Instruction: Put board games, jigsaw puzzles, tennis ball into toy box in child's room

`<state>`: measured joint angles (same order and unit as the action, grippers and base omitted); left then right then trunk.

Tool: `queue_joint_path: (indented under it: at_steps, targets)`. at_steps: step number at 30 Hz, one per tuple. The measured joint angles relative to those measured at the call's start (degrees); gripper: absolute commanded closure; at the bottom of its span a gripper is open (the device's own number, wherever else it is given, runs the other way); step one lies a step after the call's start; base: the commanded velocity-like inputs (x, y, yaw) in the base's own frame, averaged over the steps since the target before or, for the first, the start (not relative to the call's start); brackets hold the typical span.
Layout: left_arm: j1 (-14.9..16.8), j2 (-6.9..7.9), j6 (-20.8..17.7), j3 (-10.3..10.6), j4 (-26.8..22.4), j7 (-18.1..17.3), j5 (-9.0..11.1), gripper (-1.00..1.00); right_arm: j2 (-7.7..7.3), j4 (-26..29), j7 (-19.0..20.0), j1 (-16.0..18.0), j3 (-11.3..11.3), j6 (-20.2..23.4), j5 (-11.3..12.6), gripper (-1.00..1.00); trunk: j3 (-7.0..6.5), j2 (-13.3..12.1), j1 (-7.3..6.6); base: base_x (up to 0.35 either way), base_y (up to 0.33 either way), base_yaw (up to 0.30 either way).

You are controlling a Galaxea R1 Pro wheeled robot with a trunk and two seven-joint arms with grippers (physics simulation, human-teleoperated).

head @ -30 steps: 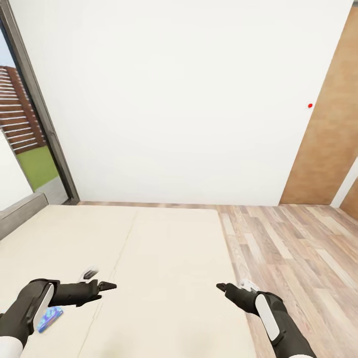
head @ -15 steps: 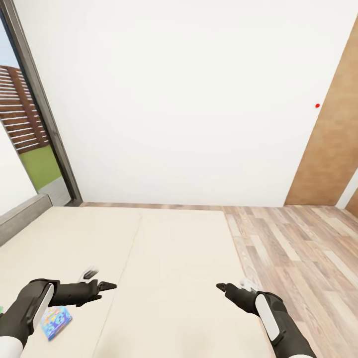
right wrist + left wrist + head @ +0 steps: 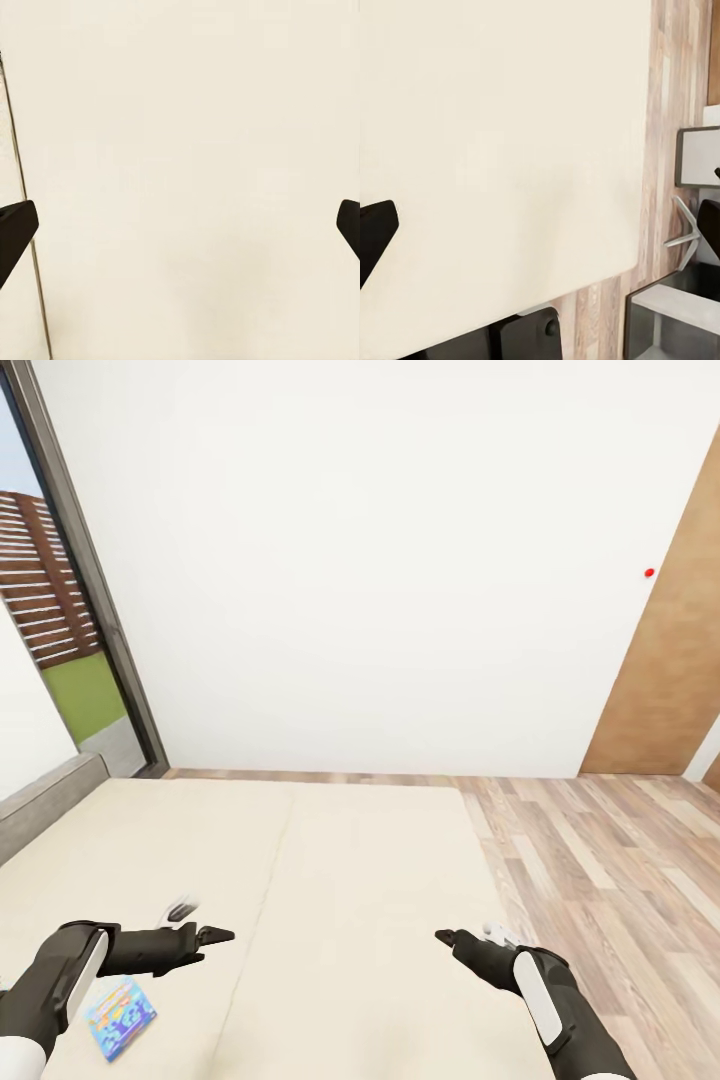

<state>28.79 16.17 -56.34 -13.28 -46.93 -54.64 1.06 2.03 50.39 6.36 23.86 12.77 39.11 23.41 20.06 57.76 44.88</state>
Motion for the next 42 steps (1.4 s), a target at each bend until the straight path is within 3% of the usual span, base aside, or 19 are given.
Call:
queue_joint_path:
  at_steps: [27,42]
  targets:
    - [0.0,0.02,0.0,0.0,0.0,0.0,0.0,-1.00,-0.01,0.0,0.0,0.0,0.0,0.0,0.0,-1.00,0.00,0.0,0.00,0.001,0.263,0.000]
    - [0.0,0.02,0.0,0.0,0.0,0.0,0.0,-1.00,0.00,0.0,0.0,0.0,0.0,0.0,0.0,-1.00,0.00,0.0,0.00,0.000,0.146,0.000]
